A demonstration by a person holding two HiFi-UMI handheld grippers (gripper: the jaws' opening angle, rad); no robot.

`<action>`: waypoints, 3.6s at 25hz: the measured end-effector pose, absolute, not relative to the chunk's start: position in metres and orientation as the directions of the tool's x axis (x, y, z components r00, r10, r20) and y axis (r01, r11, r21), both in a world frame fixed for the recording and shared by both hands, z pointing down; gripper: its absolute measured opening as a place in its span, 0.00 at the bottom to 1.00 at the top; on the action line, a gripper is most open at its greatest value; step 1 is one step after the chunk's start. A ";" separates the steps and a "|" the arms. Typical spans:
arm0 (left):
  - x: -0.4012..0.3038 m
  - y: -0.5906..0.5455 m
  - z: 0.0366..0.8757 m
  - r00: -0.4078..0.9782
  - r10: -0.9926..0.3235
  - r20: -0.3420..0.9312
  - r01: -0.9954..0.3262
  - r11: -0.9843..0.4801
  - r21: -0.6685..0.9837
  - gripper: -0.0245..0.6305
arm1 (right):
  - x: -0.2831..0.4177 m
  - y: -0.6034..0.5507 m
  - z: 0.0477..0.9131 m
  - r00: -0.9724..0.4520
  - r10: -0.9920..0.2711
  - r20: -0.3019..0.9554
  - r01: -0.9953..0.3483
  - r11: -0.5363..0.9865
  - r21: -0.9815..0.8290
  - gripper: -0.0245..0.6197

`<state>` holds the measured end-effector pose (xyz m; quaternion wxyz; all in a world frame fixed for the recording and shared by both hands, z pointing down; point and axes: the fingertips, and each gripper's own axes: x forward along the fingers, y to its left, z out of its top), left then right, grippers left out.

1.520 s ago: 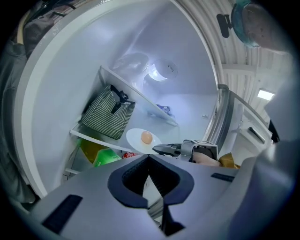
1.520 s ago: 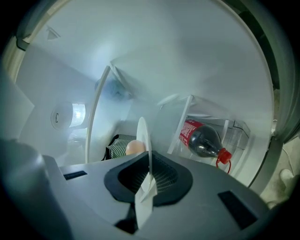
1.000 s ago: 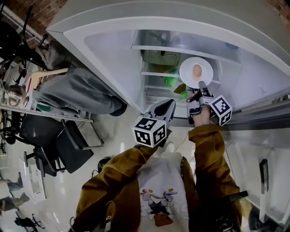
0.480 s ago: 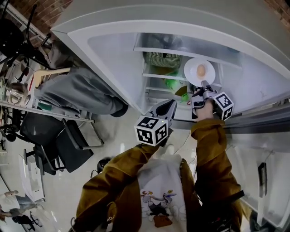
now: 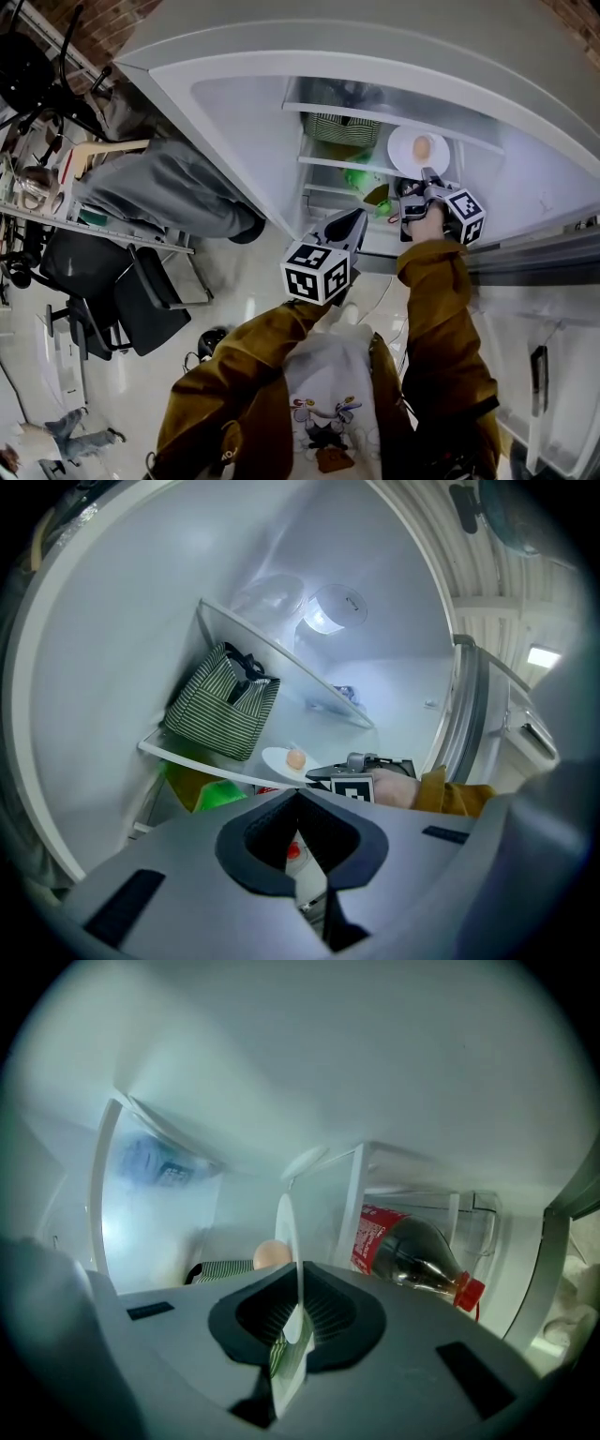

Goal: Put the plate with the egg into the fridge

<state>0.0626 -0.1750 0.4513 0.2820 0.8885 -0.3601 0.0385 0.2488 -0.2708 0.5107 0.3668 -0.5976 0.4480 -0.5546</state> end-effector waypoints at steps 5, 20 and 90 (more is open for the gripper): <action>0.065 -0.177 0.450 0.740 -0.616 0.269 -0.659 -0.586 0.472 0.05 | 0.251 -0.276 0.507 -0.007 -0.937 0.349 -0.148 -0.344 -0.927 0.06; 0.061 -0.180 0.453 0.732 -0.622 0.276 -0.668 -0.580 0.465 0.05 | 0.256 -0.299 0.509 0.000 -0.922 0.386 -0.173 -0.380 -0.908 0.06; 0.053 -0.162 0.449 0.739 -0.617 0.270 -0.659 -0.582 0.477 0.05 | 0.260 -0.313 0.496 0.080 -0.808 0.584 -0.842 -0.368 -0.395 0.36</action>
